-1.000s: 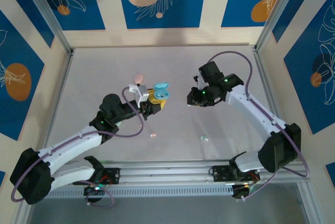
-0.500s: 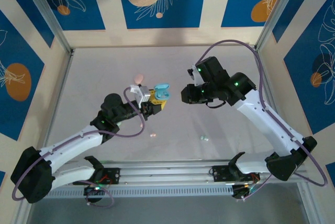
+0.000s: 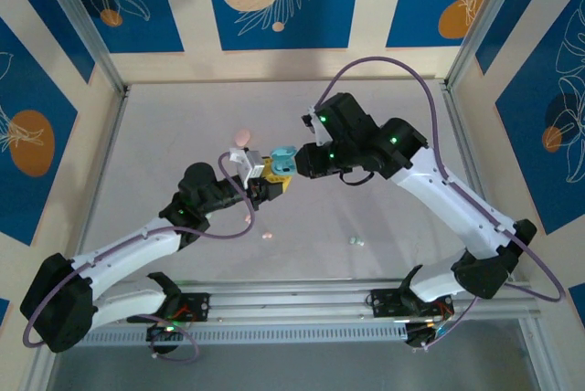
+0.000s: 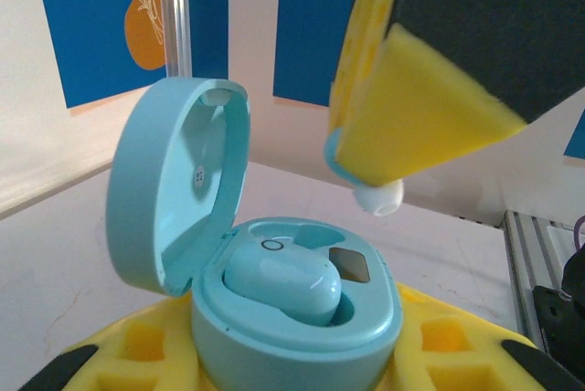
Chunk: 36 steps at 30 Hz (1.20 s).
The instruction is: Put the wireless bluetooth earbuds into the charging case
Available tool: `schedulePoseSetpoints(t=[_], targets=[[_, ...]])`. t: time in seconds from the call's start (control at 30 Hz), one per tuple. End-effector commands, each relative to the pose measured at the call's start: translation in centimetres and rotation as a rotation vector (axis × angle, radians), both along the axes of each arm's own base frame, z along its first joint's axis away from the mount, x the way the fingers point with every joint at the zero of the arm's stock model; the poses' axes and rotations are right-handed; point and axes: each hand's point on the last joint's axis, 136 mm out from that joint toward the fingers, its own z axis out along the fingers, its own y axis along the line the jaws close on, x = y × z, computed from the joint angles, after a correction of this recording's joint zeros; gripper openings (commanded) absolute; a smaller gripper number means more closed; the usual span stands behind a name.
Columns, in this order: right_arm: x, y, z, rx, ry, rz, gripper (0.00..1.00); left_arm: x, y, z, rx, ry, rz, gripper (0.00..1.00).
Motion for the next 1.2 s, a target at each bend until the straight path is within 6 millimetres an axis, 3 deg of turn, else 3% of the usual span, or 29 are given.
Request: schedulePoseSetpoints(t=[0.0,0.57,1.17], targets=[[0.3,0.0,1.0,-0.018,-0.044,0.009,0.23,-0.7,-0.4,0.7,-0.014,-0.025,-0.028,0.34],[0.9,1.1,0.3,-0.061,-0.047,0.029,0.23,-0.8,-0.4,1.2,-0.035,-0.023,-0.036,0.34],[0.1,1.7,-0.1,-0.071,-0.029,0.073,0.27,-0.7,-0.5,1.4,-0.044,-0.024,-0.036,0.34]])
